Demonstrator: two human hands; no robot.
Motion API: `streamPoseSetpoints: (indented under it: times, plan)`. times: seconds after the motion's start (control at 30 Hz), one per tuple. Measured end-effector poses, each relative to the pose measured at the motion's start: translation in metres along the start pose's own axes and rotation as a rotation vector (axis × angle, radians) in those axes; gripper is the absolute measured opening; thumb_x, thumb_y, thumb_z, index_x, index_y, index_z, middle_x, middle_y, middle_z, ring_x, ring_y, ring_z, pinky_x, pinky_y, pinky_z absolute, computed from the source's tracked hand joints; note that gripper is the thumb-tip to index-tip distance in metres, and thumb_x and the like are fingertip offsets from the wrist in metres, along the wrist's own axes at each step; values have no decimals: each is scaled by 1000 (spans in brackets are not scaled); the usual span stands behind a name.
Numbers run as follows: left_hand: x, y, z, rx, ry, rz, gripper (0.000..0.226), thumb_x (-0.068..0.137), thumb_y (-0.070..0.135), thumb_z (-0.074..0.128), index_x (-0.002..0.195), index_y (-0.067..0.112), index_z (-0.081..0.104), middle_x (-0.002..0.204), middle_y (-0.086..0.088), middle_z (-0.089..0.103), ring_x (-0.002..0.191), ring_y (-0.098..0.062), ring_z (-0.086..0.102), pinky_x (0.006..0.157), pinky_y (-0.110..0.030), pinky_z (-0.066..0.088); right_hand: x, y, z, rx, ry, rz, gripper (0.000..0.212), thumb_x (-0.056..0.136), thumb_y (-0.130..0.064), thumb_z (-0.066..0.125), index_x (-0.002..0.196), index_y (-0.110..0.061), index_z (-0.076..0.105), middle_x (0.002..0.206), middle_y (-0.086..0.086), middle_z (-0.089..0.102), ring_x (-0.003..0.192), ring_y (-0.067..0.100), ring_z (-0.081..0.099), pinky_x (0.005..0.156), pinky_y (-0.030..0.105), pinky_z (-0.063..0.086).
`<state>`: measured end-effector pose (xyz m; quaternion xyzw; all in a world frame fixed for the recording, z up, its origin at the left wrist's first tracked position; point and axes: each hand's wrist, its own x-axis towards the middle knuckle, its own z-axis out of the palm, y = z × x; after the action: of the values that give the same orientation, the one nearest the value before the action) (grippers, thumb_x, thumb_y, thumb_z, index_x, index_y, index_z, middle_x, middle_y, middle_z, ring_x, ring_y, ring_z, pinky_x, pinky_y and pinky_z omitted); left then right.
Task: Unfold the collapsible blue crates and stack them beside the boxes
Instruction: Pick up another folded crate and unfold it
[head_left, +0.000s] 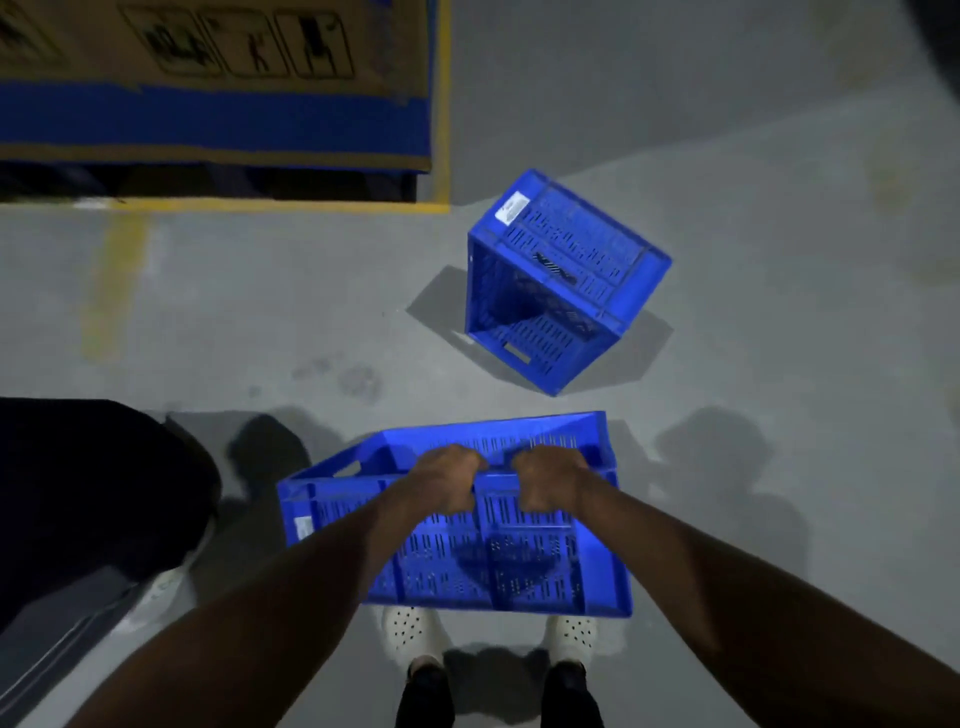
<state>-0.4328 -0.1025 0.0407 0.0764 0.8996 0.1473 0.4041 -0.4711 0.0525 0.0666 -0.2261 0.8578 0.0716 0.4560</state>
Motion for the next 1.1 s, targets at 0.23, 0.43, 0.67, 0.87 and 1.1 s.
streamPoseSetpoints:
  times: [0.23,0.43,0.67,0.87,1.1]
  plan:
    - [-108,66,-38,145,-43,132,27,76,16,64,102,12,61,106,-15,64,96,-34,64,74,-37,52,-119,-31,-23,119,-147,84,46,70,-37,83,105,-13,64,117,11,67,104,27,65,84,41,56]
    - [-163,68,-71,106,-44,203,28,71,25,66,99,22,66,94,-9,67,88,-30,66,69,-35,55,-196,-51,-39,201,39,153,46,75,-34,77,113,-15,61,116,8,65,107,27,62,84,36,51]
    - [-173,93,-122,170,-91,237,33,68,26,85,90,7,69,93,-17,72,87,-29,68,70,-31,49,-267,-31,-66,161,226,250,36,73,-23,73,107,-18,65,111,8,68,103,28,65,79,36,51]
    - [-166,184,-157,242,-16,374,31,69,30,86,75,14,60,87,-14,67,82,-30,65,72,-41,56,-332,33,-76,232,316,385,54,65,-26,76,117,-21,63,117,5,67,107,24,64,87,39,54]
    - [-160,314,-179,403,7,536,27,69,25,85,84,13,66,93,-13,71,85,-26,66,70,-34,52,-409,125,-51,411,419,497,59,69,-31,81,122,-17,60,121,5,66,108,23,63,83,30,47]
